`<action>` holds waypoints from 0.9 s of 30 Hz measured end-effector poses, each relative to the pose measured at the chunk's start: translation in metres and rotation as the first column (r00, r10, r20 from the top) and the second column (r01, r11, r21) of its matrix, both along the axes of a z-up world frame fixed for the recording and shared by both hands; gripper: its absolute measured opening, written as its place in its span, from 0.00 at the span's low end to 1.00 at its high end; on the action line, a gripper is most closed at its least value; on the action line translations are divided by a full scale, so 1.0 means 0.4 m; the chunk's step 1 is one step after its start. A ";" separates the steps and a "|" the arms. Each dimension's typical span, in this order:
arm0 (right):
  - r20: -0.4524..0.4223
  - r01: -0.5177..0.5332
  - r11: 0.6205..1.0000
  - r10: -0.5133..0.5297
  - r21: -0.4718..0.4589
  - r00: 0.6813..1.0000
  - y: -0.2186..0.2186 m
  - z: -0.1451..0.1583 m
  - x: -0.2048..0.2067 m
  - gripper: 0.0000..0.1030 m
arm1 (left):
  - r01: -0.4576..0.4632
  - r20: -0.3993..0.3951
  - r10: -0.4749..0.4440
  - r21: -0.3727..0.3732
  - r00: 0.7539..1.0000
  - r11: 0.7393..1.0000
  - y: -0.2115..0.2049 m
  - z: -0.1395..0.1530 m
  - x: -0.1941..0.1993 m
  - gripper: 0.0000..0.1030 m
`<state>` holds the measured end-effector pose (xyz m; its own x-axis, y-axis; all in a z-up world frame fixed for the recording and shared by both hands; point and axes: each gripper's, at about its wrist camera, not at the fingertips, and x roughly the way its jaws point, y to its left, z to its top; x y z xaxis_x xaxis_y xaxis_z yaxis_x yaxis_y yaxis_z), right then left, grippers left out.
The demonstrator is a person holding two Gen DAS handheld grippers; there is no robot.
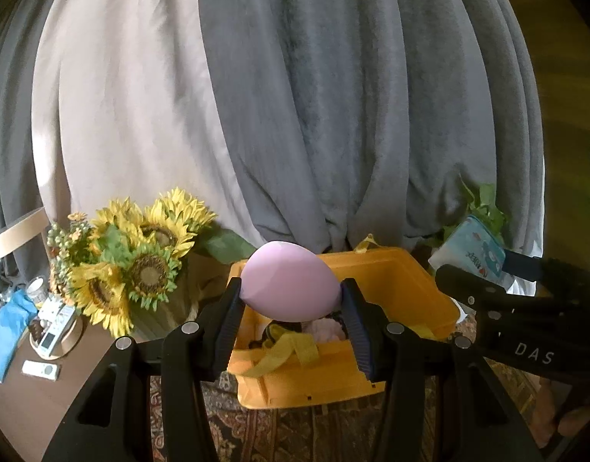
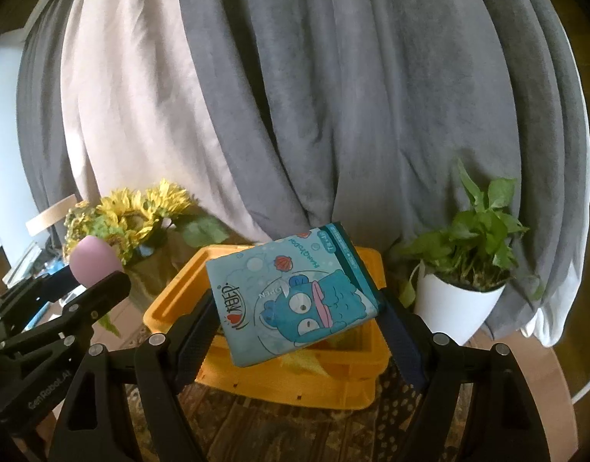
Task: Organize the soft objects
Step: 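Lift the sponge and box and carry them over the orange crate, then open both tools to drop the sponge and box into the crate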
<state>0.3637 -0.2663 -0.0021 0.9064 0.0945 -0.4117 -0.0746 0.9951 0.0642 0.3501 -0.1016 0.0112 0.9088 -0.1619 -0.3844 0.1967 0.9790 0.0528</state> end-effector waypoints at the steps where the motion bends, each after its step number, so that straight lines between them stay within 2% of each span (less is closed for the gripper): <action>1: -0.001 0.003 1.000 -0.003 0.000 1.000 -0.003 0.000 0.011 0.79 | 0.001 0.000 -0.001 0.001 1.000 1.000 -0.001 -0.001 0.011 0.49; 15: -0.063 0.034 0.999 -0.034 -0.001 0.997 -0.022 -0.039 0.169 0.79 | 0.019 -0.048 -0.019 0.000 0.999 1.000 -0.008 -0.037 0.183 0.49; 27: -0.171 0.029 1.000 -0.029 -0.005 0.985 -0.018 -0.096 0.300 0.79 | 0.046 -0.166 -0.042 0.025 0.985 0.999 -0.027 -0.098 0.326 0.49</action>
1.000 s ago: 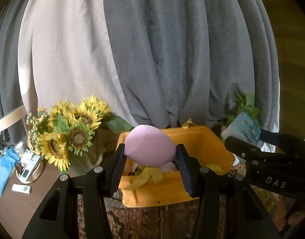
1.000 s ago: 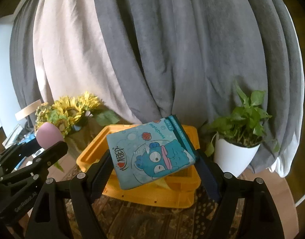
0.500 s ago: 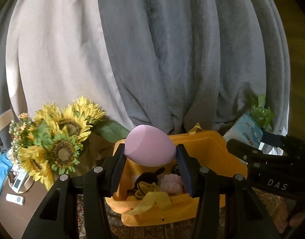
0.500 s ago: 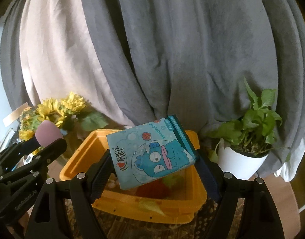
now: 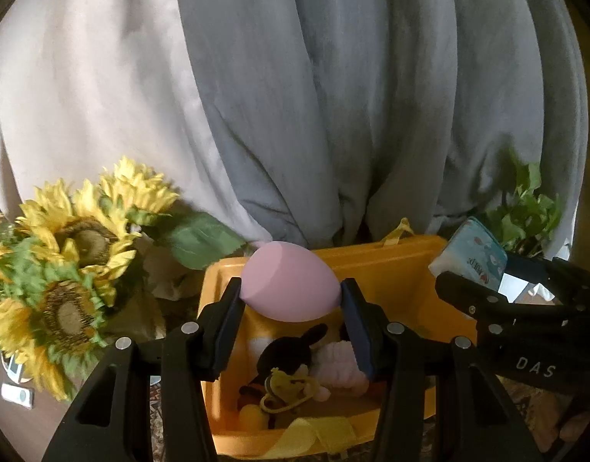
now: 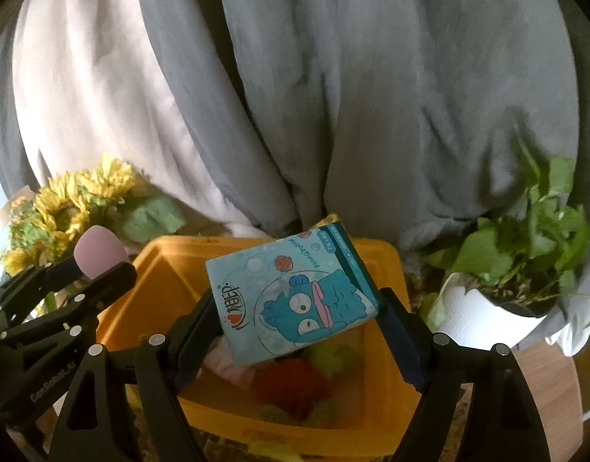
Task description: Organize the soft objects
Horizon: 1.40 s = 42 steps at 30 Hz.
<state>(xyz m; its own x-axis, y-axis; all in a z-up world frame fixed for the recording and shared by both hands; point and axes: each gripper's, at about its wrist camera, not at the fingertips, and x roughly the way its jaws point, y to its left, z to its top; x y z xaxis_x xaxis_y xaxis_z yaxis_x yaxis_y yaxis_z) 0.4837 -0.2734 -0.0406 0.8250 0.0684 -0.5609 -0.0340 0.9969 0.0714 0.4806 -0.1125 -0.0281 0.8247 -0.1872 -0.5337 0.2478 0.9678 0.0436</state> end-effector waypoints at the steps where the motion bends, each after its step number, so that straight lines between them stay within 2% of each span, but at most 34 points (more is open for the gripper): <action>1: -0.013 -0.003 1.000 0.003 0.002 1.000 -0.002 -0.006 0.010 0.79 | 0.004 -0.009 -0.004 0.002 1.000 1.000 -0.002 -0.005 0.008 0.49; 12: -0.142 0.010 0.999 -0.004 0.040 0.990 -0.031 -0.066 0.083 0.79 | 0.079 -0.161 -0.074 0.028 0.984 0.996 -0.036 -0.069 0.104 0.51; 14: -0.165 0.022 0.998 -0.012 0.057 0.986 -0.039 -0.077 0.092 0.80 | 0.080 -0.176 -0.074 0.029 0.982 0.996 -0.039 -0.075 0.110 0.53; 16: -0.178 0.033 0.997 -0.021 0.063 0.984 -0.046 -0.083 0.095 0.80 | 0.082 -0.188 -0.076 0.027 0.979 0.996 -0.043 -0.080 0.114 0.63; 21: -0.174 0.039 0.998 -0.029 0.051 0.984 -0.047 -0.075 0.081 0.80 | 0.077 -0.177 -0.070 0.032 0.982 0.996 -0.042 -0.069 0.095 0.69; 26: -0.139 0.066 0.997 -0.061 0.030 0.988 -0.047 -0.043 0.028 0.80 | 0.044 -0.144 -0.039 0.035 0.989 0.998 -0.022 -0.034 0.039 0.76; 28: -0.119 0.073 0.997 -0.070 0.020 0.990 -0.044 -0.027 -0.001 0.80 | 0.022 -0.122 -0.017 0.042 0.992 0.999 -0.011 -0.016 0.009 0.83; 34: -0.049 0.101 0.995 -0.100 0.016 0.994 -0.032 0.029 -0.115 0.80 | -0.047 -0.013 0.048 0.047 0.999 0.998 0.024 0.051 -0.120 0.92; 37: -0.023 0.118 0.993 -0.117 0.013 0.993 -0.024 0.049 -0.180 0.82 | -0.091 0.053 0.089 0.050 0.995 0.995 0.042 0.080 -0.193 0.95; 42: 0.010 0.143 0.990 -0.143 0.017 0.990 -0.014 0.069 -0.291 0.87 | -0.159 0.174 0.144 0.073 0.974 0.985 0.058 0.123 -0.311 1.00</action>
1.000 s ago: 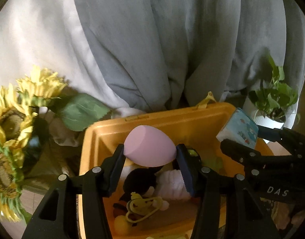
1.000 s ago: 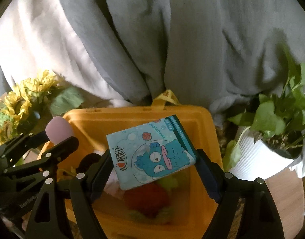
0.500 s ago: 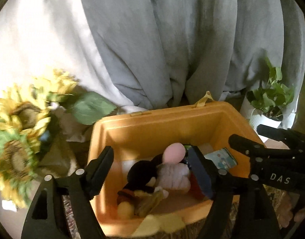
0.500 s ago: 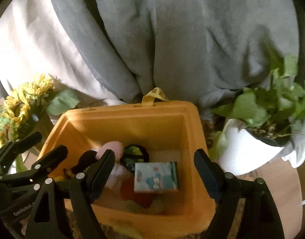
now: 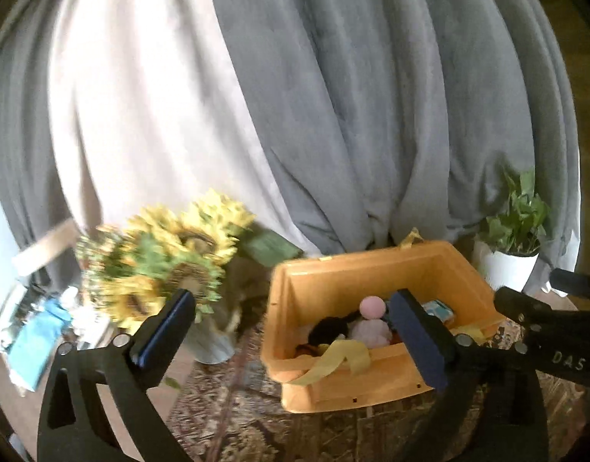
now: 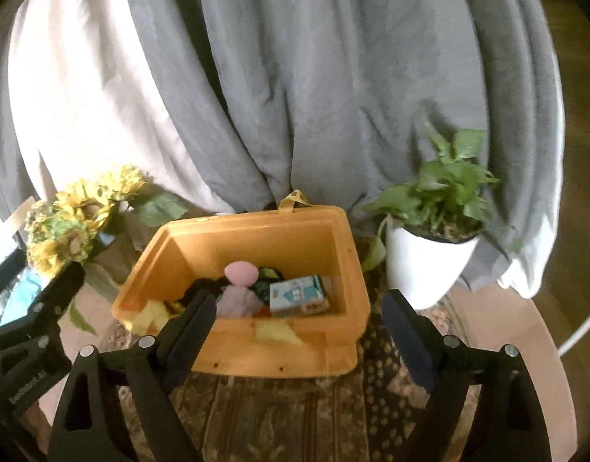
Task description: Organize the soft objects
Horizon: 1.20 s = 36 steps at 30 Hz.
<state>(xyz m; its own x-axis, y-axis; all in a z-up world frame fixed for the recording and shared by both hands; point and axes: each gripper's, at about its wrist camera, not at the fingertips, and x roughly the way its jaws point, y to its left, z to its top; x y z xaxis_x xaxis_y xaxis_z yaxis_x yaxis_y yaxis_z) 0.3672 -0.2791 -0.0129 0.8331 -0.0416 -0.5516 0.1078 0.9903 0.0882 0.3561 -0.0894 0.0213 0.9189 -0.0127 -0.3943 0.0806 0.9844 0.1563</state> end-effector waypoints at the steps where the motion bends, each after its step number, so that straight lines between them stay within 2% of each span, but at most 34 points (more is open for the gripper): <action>1: 0.007 0.006 1.000 -0.006 -0.001 1.000 0.002 0.005 -0.024 0.87 | 0.001 0.015 -0.001 0.005 1.000 1.000 0.001 0.005 -0.023 1.00; 4: 0.028 0.024 1.000 -0.024 -0.010 0.999 0.009 0.016 -0.091 0.88 | 0.008 0.032 -0.008 0.010 0.999 1.000 0.007 0.017 -0.081 1.00; 12: 0.084 0.054 0.998 -0.051 -0.037 0.995 0.017 0.031 -0.268 0.90 | 0.012 0.020 -0.012 -0.020 1.000 1.000 0.017 0.014 -0.219 1.00; 23: 0.120 0.007 0.999 -0.002 -0.038 0.993 0.020 0.038 -0.471 0.90 | 0.011 -0.007 -0.012 -0.064 1.000 0.998 0.018 0.014 -0.437 1.00; 36: 0.146 -0.004 1.000 0.008 -0.030 0.989 0.032 0.027 -0.706 0.90 | 0.010 -0.004 -0.010 -0.059 1.000 0.998 0.027 0.005 -0.665 1.00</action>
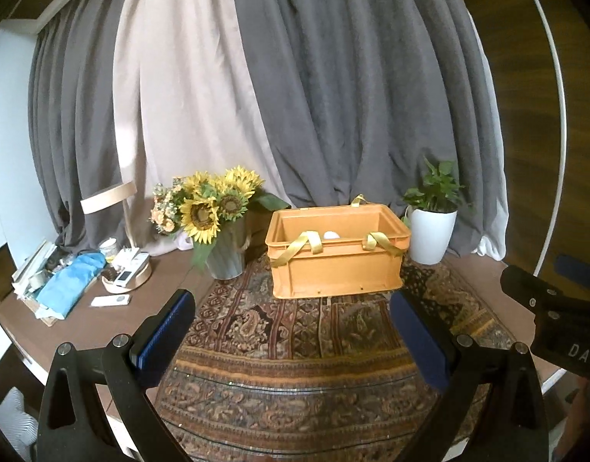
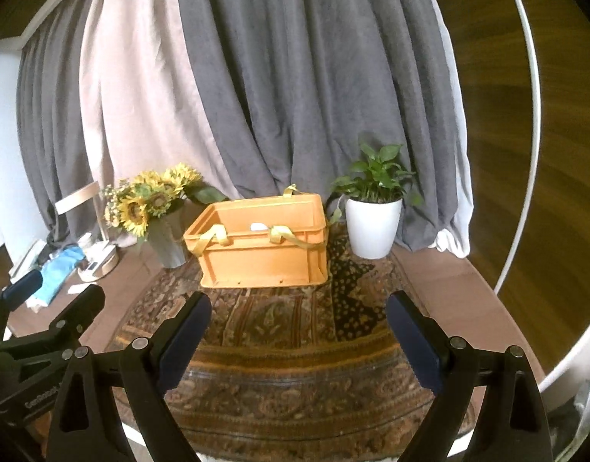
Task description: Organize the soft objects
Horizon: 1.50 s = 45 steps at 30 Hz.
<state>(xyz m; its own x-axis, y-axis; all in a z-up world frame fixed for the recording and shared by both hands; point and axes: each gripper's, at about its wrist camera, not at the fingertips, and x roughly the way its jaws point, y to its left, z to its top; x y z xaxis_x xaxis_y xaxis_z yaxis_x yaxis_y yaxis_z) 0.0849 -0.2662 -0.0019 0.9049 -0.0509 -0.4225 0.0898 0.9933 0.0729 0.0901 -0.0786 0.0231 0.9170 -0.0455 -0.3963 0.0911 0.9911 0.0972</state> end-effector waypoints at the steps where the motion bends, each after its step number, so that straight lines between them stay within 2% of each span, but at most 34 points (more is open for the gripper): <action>1: -0.002 -0.001 1.000 0.001 0.002 1.000 0.000 -0.001 -0.012 0.90 | 0.001 0.001 -0.001 0.000 1.000 1.000 0.001 0.001 -0.009 1.00; 17: 0.025 -0.016 1.000 0.015 0.013 1.000 0.009 0.013 -0.148 0.90 | 0.011 0.044 -0.011 0.005 0.999 1.000 0.005 0.033 -0.165 1.00; 32: 0.024 -0.015 1.000 0.015 0.015 1.000 0.001 0.006 -0.207 0.90 | 0.032 0.030 -0.032 -0.014 0.999 0.999 -0.009 0.038 -0.223 1.00; 45: 0.030 -0.006 1.000 0.006 0.022 1.000 -0.012 0.005 -0.235 0.90 | 0.037 0.056 -0.037 0.001 0.998 0.999 -0.025 0.047 -0.256 1.00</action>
<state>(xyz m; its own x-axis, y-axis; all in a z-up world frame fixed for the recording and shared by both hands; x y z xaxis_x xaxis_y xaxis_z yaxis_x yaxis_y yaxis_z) -0.0091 -0.2712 0.0001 0.9175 -0.0365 -0.3962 0.0814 0.9919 0.0972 -0.0122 -0.0884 0.0420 0.9356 -0.0796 -0.3440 0.1218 0.9872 0.1030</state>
